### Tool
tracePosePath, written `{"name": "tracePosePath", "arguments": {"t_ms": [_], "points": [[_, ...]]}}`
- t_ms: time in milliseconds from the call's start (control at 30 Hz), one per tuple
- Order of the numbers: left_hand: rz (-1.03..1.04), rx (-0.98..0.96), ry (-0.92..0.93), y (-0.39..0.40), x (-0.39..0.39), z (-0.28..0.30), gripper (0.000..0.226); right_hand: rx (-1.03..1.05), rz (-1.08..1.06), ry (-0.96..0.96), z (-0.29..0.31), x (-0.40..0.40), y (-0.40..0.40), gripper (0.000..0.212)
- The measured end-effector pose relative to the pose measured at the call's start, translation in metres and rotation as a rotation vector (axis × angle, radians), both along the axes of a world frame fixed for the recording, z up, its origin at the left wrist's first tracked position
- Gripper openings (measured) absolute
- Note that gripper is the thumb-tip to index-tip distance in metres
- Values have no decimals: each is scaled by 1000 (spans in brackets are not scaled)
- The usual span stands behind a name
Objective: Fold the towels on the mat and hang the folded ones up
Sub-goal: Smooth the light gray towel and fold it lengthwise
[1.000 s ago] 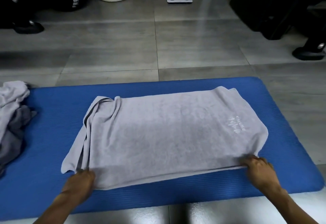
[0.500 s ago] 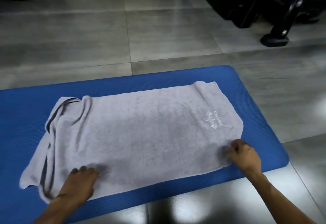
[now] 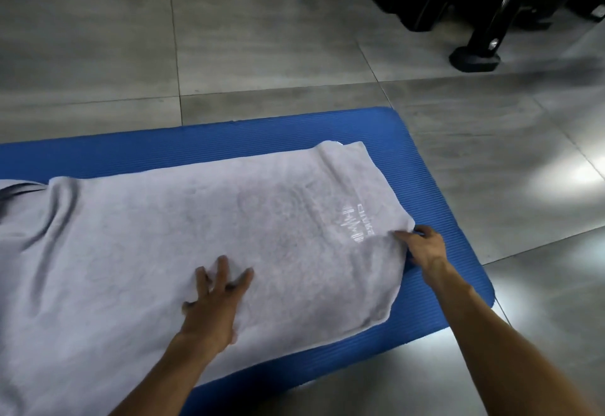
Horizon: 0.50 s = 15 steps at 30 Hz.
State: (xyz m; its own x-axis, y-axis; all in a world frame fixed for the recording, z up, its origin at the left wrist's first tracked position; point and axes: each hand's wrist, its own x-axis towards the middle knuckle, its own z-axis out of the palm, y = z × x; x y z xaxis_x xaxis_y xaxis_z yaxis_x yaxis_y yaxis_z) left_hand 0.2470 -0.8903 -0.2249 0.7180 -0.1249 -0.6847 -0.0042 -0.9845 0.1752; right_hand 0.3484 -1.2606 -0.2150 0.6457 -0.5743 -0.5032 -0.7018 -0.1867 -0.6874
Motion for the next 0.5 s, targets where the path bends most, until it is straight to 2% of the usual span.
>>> {"name": "tracePosePath", "arguments": {"t_ms": [100,233,333,367,433,500], "points": [[23,-30,43,0,2,-1,105,-1,25,-85,-1,5,-6,24],[9,-29,51,2,4,-3,107,53,90,-242,6,14,-20,43],[-12,-16,41,1,6,-4,108,89,97,-166,6,24,-37,41],[-17,-9,36,1,7,-2,108,0,137,-100,4,27,-44,37],[-33,8,20,0,7,-1,110,-397,389,152,1,29,-59,23],[-34,14,18,-1,7,0,112,-764,588,364,5,31,-63,26]]}}
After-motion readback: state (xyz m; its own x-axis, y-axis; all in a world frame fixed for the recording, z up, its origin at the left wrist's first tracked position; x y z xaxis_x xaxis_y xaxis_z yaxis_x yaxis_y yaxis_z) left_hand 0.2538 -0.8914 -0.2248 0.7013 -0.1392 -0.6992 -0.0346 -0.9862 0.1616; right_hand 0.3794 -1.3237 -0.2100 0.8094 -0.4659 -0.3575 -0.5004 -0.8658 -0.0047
